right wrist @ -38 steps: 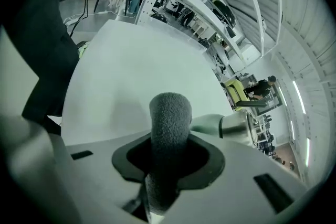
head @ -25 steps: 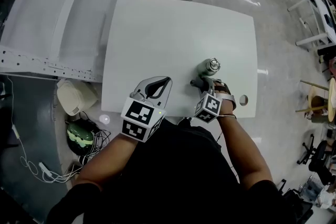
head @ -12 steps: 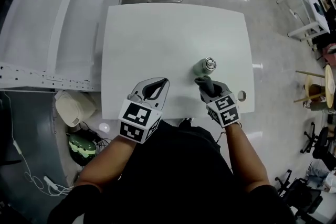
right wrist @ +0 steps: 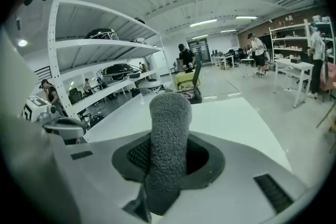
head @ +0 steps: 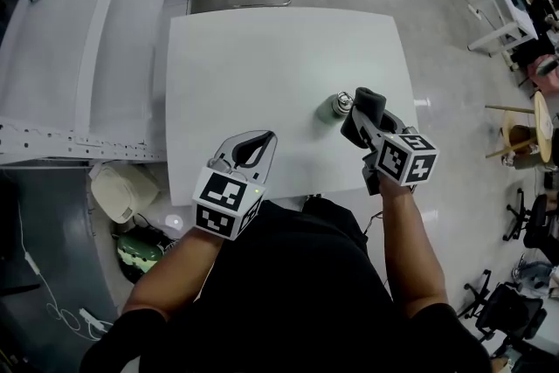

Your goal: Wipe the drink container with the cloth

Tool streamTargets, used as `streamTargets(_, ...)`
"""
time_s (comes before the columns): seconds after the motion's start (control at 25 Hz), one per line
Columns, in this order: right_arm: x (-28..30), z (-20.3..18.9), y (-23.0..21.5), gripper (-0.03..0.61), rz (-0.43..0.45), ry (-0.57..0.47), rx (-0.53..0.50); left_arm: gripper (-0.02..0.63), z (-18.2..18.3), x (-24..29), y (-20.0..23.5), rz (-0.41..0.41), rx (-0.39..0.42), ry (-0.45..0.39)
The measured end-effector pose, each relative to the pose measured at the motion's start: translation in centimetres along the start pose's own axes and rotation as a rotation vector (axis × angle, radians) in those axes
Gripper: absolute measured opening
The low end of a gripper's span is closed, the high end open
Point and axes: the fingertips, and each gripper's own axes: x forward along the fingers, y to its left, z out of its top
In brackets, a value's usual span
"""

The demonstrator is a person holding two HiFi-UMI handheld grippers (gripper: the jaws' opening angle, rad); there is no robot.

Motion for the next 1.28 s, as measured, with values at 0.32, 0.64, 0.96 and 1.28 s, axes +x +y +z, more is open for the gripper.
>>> streamTargets(0.32, 0.8, -0.7, -1.8, 0.117, 0.067, 0.028, 0.026, 0.017, 1.7, 0.7, -0.7, 0.063, -0.037, -0.041)
streamTargets(0.64, 1.1, -2.0, -3.5, 0.117, 0.167, 0.042, 0.041, 0.017, 2.2, 3.2, -2.2, 0.123, -0.055, -0.033)
streamTargets(0.96, 1.8, -3.1, -5.0, 0.117, 0.223, 0.072, 0.056, 0.017, 2.0, 5.7, -3.1, 0.155, -0.034, 0.017)
streamTargets(1.28, 3.2, -5.8, -7.1, 0.117, 0.230, 0.125, 0.131, 0.017, 1.9, 6.9, -3.8, 0.161, -0.028, 0.060)
